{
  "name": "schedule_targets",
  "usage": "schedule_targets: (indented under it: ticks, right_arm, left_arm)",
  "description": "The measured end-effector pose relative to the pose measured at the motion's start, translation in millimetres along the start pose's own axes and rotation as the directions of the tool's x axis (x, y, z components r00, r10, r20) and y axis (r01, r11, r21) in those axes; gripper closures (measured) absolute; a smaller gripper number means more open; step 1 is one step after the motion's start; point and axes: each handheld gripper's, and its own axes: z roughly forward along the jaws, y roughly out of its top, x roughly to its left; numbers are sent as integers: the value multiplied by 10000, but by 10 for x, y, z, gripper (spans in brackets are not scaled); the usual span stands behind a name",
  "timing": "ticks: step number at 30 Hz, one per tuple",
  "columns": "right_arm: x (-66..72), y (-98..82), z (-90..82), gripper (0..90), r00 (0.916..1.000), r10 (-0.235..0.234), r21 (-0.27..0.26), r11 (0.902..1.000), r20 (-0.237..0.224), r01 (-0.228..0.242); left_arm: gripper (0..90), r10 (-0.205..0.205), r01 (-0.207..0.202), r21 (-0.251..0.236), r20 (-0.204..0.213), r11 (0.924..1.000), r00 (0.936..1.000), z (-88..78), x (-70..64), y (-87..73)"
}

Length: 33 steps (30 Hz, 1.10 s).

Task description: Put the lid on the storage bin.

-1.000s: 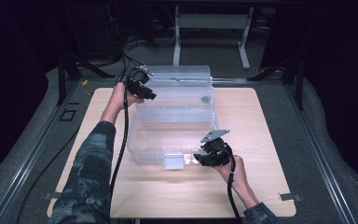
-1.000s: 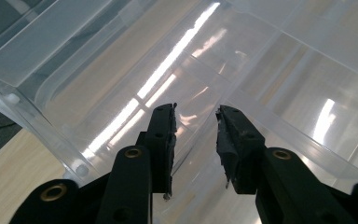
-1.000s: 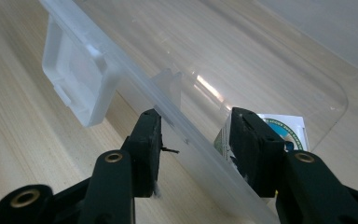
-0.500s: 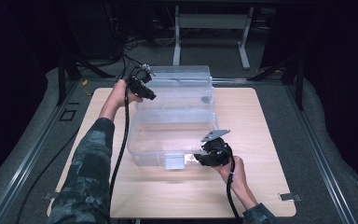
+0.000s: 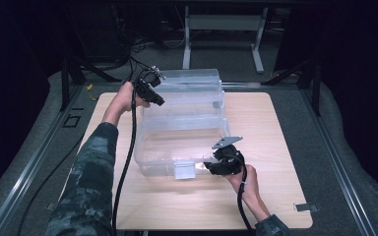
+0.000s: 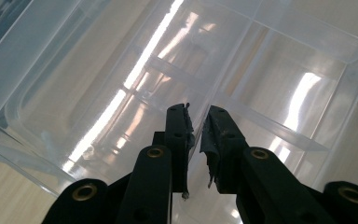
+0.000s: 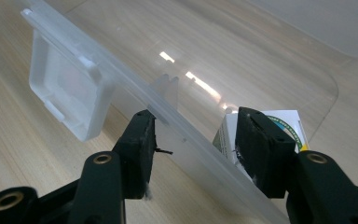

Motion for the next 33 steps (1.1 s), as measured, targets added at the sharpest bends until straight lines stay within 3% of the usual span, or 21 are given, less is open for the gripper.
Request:
schedule_targets:
  ticks: [4, 13, 33]
  right_arm:
    - [4, 0, 5, 470, 10000, -24, -54, 10000, 22, 24]
    - [11, 1, 5, 467, 10000, 23, -54, 10000, 44, -23]
    - [18, 3, 0, 467, 9997, 114, 58, 9999, 232, -115]
  left_arm:
    - [799, 99, -99, -2, 162, 10000, 9998, -44, -18, -1]
    - [807, 454, -454, 56, 94, 9990, 9989, -98, -98, 21]
    - [816, 1007, -1000, -353, 178, 9944, 9948, -204, -280, 28]
